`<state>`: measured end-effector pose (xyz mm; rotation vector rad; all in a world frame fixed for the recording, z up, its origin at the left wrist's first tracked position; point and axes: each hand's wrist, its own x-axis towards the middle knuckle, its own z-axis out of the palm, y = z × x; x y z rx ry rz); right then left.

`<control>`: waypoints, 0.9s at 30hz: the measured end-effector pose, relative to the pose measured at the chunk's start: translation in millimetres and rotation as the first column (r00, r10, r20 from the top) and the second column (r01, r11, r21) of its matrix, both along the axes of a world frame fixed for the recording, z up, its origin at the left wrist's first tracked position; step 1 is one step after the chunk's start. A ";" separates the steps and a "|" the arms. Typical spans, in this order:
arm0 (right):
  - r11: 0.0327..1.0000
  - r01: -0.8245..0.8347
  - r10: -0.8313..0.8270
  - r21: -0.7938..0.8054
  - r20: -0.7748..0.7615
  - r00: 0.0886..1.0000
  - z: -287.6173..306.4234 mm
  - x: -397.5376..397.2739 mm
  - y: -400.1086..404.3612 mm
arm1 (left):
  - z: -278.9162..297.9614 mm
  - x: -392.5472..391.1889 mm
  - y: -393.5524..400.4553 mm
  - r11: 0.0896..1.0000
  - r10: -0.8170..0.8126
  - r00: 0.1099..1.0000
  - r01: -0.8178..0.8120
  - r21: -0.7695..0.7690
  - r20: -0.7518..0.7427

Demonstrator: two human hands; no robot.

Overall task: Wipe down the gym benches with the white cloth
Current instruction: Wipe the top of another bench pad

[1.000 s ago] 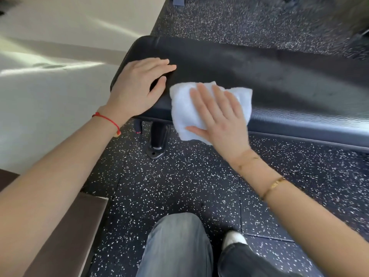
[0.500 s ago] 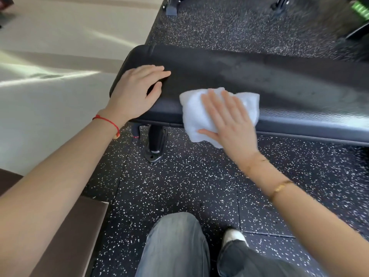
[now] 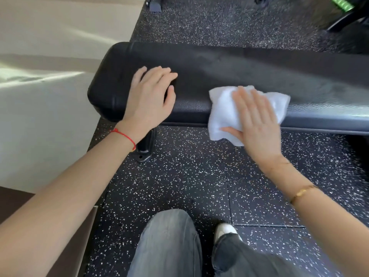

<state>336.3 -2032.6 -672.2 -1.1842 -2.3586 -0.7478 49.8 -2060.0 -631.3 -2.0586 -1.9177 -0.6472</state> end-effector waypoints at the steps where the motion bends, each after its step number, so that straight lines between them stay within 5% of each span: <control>1: 0.999 0.043 -0.044 -0.014 -0.041 0.998 0.8 19.4 -0.5 | 0.2 4.2 0.7 1.000 -0.008 1.000 0.008 -0.013 0.004; 10: 0.999 -0.029 0.033 -0.042 0.119 0.992 11.9 -33.2 -3.7 | 3.0 54.3 14.1 0.997 -0.056 0.991 0.062 -0.043 0.119; 16: 0.971 0.208 -0.205 -0.118 0.036 0.978 21.1 84.5 -1.0 | 5.4 77.0 23.3 0.995 -0.091 0.987 0.096 -0.029 0.135; 22: 0.957 0.259 -0.252 -0.131 0.064 0.966 18.2 75.5 -0.9 | 1.5 97.9 31.1 0.997 -0.052 0.996 0.056 -0.048 0.075; 27: 0.991 0.123 -0.114 -0.049 0.156 0.981 13.0 44.5 7.5 | -2.2 100.9 30.6 0.999 -0.025 0.998 0.023 0.034 0.060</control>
